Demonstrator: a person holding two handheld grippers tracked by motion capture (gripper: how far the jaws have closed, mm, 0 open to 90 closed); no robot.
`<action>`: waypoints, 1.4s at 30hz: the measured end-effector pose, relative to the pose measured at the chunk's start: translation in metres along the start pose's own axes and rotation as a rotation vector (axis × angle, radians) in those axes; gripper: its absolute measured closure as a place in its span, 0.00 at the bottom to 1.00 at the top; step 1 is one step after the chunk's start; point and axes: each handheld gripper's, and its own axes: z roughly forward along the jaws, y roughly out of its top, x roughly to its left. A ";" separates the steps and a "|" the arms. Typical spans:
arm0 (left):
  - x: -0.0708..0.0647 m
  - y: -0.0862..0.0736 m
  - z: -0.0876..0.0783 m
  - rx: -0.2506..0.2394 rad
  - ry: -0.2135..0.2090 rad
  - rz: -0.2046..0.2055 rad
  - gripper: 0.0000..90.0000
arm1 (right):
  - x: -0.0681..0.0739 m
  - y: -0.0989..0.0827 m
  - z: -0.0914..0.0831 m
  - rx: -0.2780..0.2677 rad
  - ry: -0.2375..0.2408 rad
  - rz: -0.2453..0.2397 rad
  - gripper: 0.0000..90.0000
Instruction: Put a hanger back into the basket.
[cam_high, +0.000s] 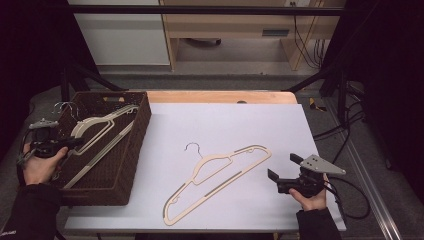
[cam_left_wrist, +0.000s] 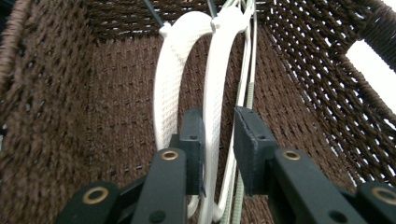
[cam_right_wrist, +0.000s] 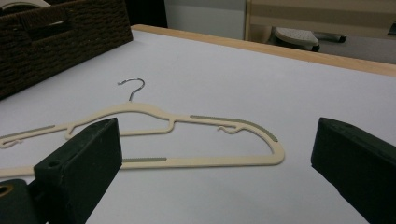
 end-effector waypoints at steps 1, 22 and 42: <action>0.000 0.000 -0.001 -0.002 0.000 -0.007 0.78 | 0.000 0.000 0.000 0.002 -0.002 0.000 0.02; -0.057 0.008 -0.053 -0.218 -0.066 0.079 0.56 | 0.002 0.004 -0.002 -0.014 0.003 -0.004 0.02; -0.171 0.004 -0.037 -0.376 -0.348 0.174 0.11 | 0.007 0.012 0.008 -0.016 0.032 0.002 0.03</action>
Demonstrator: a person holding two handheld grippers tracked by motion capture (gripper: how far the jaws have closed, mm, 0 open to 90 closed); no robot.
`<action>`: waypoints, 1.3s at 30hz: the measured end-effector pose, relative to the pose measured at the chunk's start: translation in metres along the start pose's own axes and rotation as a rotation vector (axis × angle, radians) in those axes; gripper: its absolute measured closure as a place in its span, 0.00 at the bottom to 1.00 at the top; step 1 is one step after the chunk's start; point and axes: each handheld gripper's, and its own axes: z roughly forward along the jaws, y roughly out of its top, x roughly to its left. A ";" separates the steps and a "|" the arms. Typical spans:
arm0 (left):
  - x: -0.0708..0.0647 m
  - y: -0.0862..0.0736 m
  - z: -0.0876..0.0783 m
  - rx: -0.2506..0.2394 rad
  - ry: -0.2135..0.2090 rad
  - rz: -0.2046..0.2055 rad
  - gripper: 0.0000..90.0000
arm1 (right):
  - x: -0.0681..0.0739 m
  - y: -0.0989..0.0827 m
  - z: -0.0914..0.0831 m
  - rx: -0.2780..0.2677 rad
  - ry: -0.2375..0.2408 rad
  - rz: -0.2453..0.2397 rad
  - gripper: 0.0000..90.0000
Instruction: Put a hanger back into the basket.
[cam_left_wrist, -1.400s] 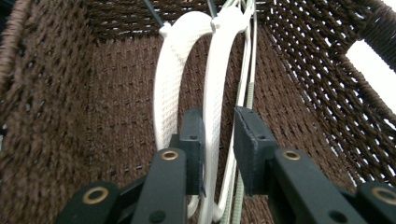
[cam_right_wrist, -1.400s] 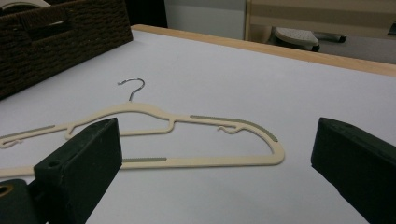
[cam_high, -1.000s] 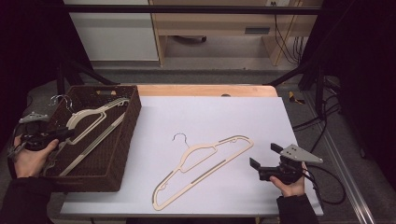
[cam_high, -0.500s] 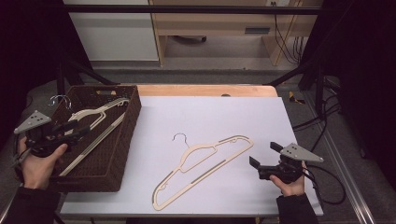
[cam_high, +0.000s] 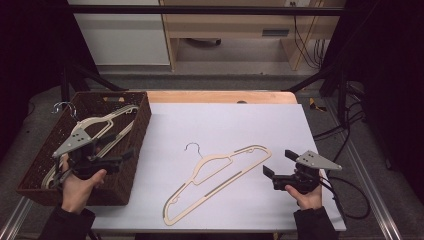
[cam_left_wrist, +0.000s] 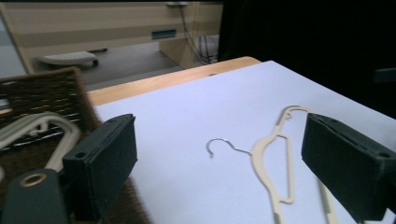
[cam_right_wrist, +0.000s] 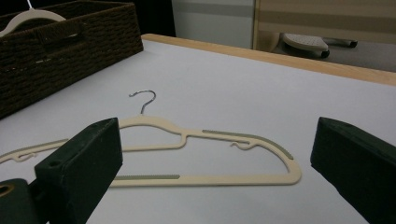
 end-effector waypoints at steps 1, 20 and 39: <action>-0.005 -0.001 0.004 0.003 -0.010 0.005 0.10 | 0.001 0.001 0.001 0.001 0.003 0.000 0.03; -0.049 -0.031 0.053 0.079 -0.122 0.039 0.08 | 0.017 0.017 0.027 0.020 0.030 -0.016 0.04; -0.059 -0.068 0.071 0.162 -0.177 0.030 0.07 | 0.059 0.037 0.098 0.098 0.081 -0.057 0.16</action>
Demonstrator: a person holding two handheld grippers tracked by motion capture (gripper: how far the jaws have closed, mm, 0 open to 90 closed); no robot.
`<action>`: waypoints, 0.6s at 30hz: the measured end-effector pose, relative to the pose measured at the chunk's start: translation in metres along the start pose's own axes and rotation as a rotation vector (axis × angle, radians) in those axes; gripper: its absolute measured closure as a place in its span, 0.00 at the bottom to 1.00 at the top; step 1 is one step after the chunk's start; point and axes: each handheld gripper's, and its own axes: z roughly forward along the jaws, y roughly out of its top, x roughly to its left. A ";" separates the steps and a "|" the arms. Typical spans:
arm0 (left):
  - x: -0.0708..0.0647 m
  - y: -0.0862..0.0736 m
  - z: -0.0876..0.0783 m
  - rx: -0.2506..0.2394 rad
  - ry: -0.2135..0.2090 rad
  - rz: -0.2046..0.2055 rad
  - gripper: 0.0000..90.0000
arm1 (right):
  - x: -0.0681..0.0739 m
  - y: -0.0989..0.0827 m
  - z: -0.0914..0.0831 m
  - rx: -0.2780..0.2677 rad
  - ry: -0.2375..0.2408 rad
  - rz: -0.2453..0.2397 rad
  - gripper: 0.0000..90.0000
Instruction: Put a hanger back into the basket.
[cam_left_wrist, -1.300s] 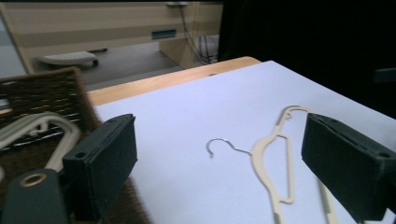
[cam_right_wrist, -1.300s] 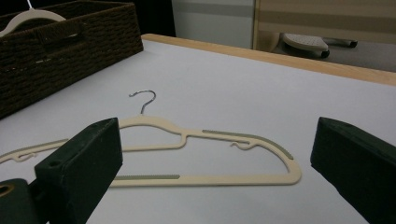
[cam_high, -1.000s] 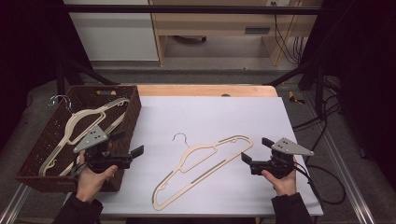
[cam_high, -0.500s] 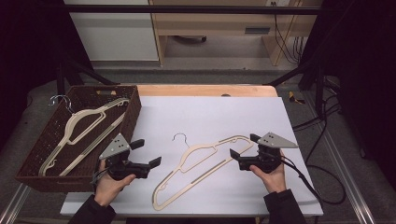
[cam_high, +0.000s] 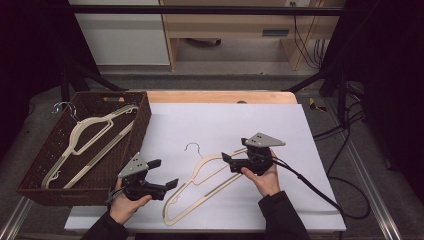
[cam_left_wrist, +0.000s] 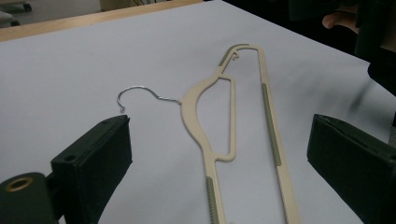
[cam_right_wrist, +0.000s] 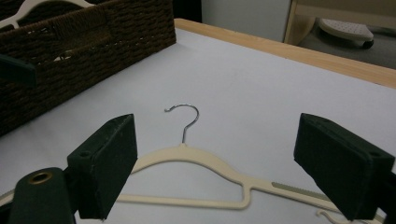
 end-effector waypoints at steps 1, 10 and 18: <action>0.000 -0.001 0.001 -0.001 0.002 0.000 0.06 | 0.001 0.000 0.003 0.006 -0.001 0.001 0.16; 0.001 -0.007 0.009 0.033 0.016 -0.006 0.04 | 0.008 0.006 0.036 0.057 0.012 -0.020 0.22; 0.001 -0.010 0.012 0.046 0.012 -0.002 0.04 | 0.014 0.006 0.073 0.124 0.003 -0.041 0.27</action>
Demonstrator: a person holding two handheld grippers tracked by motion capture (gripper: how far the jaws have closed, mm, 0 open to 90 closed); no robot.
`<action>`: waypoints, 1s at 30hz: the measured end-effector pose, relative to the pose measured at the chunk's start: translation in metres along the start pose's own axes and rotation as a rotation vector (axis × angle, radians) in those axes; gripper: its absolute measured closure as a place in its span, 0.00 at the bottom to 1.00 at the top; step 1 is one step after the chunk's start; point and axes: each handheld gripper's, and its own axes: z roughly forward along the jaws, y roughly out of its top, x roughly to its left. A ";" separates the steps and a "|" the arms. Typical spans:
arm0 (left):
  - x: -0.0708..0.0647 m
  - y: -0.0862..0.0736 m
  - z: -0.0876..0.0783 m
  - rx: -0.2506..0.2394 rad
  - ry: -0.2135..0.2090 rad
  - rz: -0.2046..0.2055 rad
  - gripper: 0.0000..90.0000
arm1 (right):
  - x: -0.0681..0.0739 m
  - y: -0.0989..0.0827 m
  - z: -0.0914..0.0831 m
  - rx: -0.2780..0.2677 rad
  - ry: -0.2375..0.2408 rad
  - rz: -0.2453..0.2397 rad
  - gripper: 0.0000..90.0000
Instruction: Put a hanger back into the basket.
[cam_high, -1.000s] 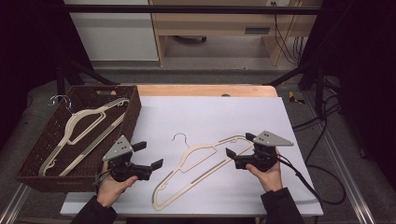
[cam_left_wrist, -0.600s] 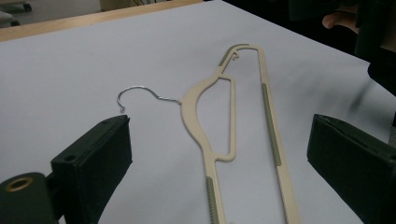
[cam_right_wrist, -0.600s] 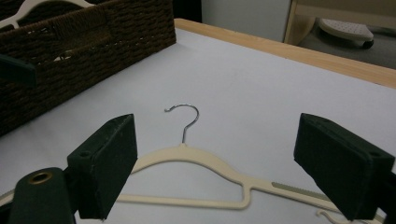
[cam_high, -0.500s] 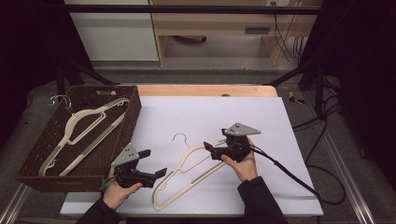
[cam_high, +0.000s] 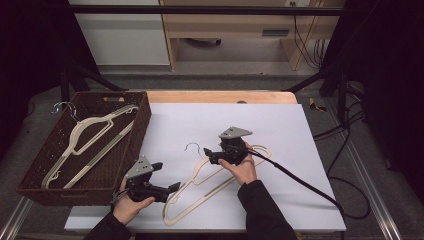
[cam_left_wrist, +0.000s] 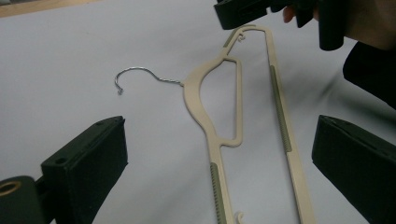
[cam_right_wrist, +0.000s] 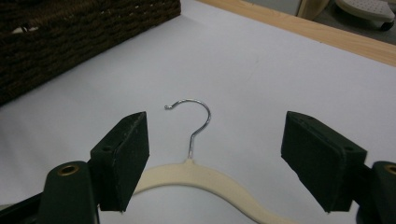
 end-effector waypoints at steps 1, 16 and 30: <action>0.000 0.000 0.000 0.002 0.000 0.002 0.04 | 0.001 0.000 0.004 0.007 0.003 0.003 0.27; 0.002 0.000 -0.002 -0.009 -0.004 -0.008 0.04 | 0.003 -0.003 0.053 0.109 0.023 0.046 0.58; 0.003 -0.001 0.000 -0.005 -0.006 -0.012 0.04 | 0.002 -0.016 0.074 0.165 0.049 0.056 0.78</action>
